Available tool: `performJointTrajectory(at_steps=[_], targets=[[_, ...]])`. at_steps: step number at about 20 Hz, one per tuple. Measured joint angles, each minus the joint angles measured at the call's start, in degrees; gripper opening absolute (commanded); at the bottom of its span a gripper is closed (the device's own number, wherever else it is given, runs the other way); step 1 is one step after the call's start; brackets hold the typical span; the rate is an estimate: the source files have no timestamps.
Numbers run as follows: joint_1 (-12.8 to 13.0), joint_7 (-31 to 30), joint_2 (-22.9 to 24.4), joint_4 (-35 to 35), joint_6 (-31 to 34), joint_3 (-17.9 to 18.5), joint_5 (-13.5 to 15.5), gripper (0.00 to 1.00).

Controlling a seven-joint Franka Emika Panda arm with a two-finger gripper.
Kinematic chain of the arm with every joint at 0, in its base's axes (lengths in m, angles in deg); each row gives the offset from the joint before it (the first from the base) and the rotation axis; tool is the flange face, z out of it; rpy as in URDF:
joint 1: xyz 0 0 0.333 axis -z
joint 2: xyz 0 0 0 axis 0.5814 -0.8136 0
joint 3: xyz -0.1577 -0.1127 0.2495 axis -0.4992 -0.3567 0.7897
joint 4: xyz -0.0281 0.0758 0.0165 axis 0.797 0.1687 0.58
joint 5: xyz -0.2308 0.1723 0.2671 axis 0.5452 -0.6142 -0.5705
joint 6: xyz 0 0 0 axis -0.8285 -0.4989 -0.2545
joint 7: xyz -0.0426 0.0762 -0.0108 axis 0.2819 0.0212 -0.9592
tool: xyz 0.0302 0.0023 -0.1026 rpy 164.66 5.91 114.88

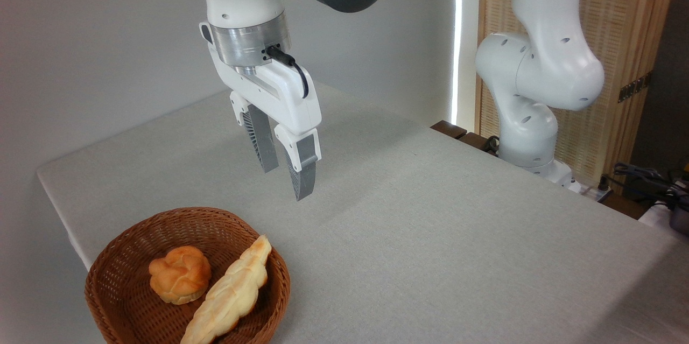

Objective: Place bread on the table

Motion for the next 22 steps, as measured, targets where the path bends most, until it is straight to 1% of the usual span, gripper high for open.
performJointTrajectory(at_steps=[6,22], targets=[[-0.1,0.0,-0.4,0.1,0.4,0.7,0.0,1.00],[-0.1,0.0,-0.4,0.2,0.4,0.7,0.0,1.00]])
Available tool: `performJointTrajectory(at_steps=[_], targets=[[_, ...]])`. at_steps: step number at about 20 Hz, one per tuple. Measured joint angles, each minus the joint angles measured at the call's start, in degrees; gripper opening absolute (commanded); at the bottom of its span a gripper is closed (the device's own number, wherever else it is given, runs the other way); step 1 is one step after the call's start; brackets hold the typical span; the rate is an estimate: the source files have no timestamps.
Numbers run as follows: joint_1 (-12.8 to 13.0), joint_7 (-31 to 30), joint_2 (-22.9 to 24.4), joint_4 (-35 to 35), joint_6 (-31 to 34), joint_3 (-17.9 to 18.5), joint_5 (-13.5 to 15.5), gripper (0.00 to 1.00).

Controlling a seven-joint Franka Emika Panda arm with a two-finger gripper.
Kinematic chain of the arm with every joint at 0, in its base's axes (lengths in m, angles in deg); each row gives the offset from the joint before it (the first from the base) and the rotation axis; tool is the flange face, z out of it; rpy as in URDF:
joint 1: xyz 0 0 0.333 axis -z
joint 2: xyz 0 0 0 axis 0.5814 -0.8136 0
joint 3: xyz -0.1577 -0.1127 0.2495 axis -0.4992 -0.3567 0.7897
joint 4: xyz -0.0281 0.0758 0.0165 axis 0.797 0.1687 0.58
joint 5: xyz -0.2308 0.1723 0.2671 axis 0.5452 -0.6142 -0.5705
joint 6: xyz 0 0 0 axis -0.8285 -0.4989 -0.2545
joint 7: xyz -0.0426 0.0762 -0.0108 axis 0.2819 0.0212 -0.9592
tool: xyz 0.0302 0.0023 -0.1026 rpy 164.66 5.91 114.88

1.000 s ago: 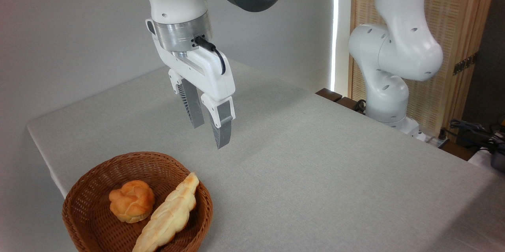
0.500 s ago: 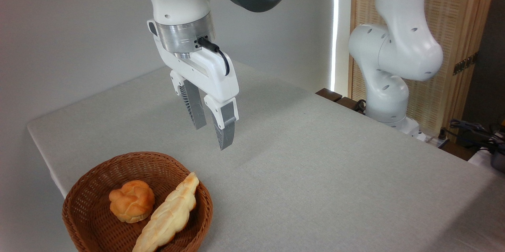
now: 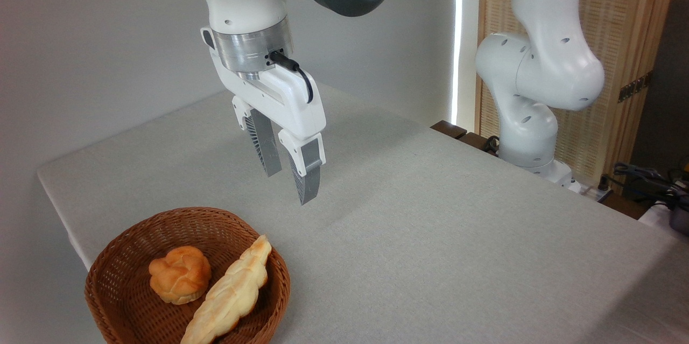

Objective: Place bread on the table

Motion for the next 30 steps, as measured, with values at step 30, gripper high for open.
performJointTrajectory(at_steps=[30], targets=[[1.5,0.1,-15.0,0.0,-38.8,-6.3,0.0,1.00]])
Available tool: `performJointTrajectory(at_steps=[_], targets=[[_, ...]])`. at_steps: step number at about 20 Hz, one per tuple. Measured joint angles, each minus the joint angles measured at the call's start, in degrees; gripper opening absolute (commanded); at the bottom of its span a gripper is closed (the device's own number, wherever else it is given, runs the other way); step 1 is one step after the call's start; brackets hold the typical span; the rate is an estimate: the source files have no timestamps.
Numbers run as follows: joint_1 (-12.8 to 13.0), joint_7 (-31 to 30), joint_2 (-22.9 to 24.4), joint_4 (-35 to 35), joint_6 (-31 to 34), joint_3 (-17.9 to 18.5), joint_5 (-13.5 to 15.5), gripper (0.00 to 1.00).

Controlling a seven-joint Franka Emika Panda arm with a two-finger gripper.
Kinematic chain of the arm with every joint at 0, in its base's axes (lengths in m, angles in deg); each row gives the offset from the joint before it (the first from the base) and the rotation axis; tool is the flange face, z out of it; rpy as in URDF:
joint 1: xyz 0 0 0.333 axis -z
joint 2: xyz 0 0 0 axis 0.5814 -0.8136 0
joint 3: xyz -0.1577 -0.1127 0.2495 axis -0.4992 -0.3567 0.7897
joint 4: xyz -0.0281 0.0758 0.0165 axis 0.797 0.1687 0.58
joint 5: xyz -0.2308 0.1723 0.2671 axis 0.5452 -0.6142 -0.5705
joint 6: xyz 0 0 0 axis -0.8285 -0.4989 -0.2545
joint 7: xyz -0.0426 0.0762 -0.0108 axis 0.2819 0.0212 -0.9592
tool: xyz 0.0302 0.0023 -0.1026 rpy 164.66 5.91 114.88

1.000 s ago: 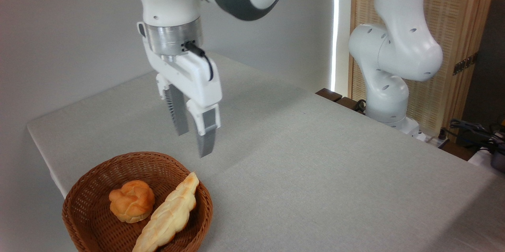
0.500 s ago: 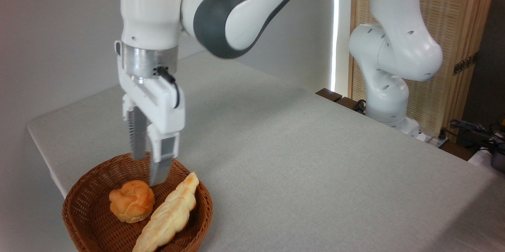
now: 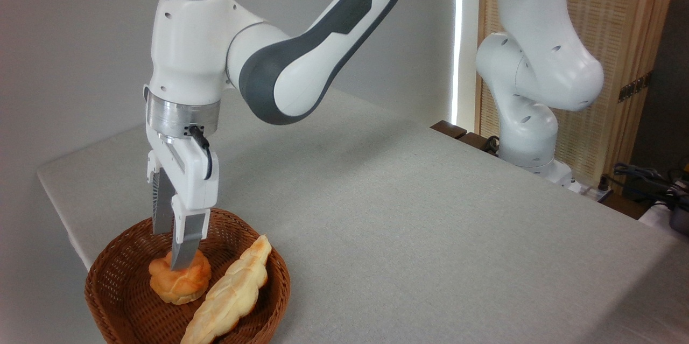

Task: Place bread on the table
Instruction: 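Lower the open gripper onto the round golden bread roll, then close the gripper fingers around the round bread roll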

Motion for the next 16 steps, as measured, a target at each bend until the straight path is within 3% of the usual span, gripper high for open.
performJointTrajectory(at_steps=[2,5,14,15,16], targets=[[0.0,0.5,-0.4,0.0,-0.5,0.0,-1.3,1.00],[0.0,0.5,-1.0,0.0,-0.6,0.0,-6.1,1.00],[0.0,0.5,-3.3,0.1,-0.7,-2.2,-9.8,1.00],[0.0,0.5,-3.3,0.1,-0.7,-2.2,-10.3,0.99],[0.0,0.5,-3.4,0.1,-0.7,-2.2,-10.8,0.85]])
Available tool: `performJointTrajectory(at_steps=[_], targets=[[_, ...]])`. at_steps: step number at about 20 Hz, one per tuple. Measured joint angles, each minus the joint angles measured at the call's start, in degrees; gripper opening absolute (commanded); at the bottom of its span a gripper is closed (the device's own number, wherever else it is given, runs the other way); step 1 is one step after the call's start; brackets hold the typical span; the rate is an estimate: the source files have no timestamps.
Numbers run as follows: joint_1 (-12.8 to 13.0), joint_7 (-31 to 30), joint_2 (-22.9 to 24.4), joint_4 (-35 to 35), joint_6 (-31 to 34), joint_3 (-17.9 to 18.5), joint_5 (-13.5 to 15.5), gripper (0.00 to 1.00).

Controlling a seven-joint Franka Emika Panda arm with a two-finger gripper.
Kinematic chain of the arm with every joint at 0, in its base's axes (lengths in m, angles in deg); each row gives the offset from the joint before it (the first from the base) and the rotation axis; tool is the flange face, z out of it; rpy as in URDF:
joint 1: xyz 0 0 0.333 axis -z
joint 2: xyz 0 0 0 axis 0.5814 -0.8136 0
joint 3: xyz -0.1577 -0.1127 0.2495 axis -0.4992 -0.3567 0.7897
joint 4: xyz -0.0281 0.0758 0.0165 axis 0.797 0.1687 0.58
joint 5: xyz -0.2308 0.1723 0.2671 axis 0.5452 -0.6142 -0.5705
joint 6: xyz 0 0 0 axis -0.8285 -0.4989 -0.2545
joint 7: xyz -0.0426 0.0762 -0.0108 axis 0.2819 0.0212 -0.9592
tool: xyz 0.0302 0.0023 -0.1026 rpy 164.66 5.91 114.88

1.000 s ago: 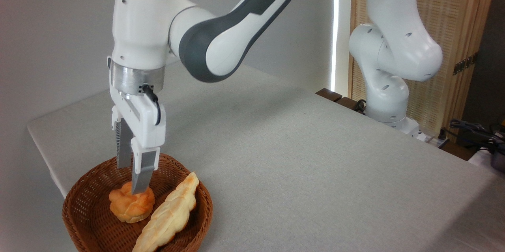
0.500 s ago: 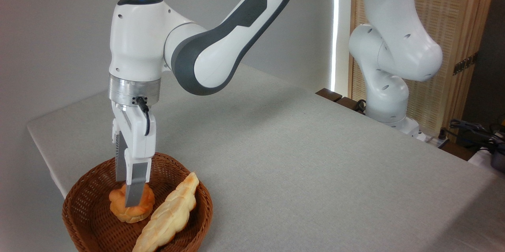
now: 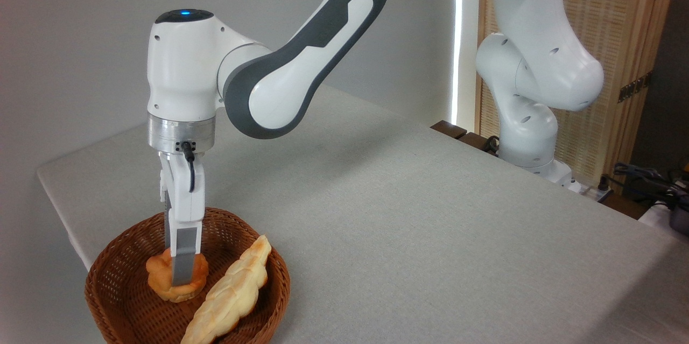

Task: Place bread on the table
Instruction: 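Close the gripper fingers around the round bread roll, then lift the bread roll out of the basket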

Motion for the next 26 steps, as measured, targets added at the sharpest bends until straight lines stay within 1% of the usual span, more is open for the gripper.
performJointTrajectory(at_steps=[2,3,6,8,9,19,21,23,24,26], targets=[[0.0,0.0,-0.1,0.0,0.0,0.0,-1.1,0.54],[0.0,0.0,-0.1,0.0,0.0,0.0,-1.8,0.45],[0.0,0.0,-0.1,0.0,0.0,0.0,-2.8,0.45],[0.0,0.0,-0.2,0.0,0.0,0.0,-2.9,0.46],[0.0,0.0,-0.2,0.0,0.0,0.0,-2.9,0.47],[-0.2,-0.2,-0.1,0.2,0.0,0.0,-2.9,0.48],[-0.3,-1.3,0.2,0.5,0.0,0.0,-2.4,0.48],[-0.4,-4.0,0.8,0.8,0.2,0.0,-1.7,0.49],[-0.4,-5.4,1.2,0.8,0.4,0.0,-1.5,0.51],[-0.5,-8.2,2.2,0.9,1.5,0.0,-0.4,0.52]])
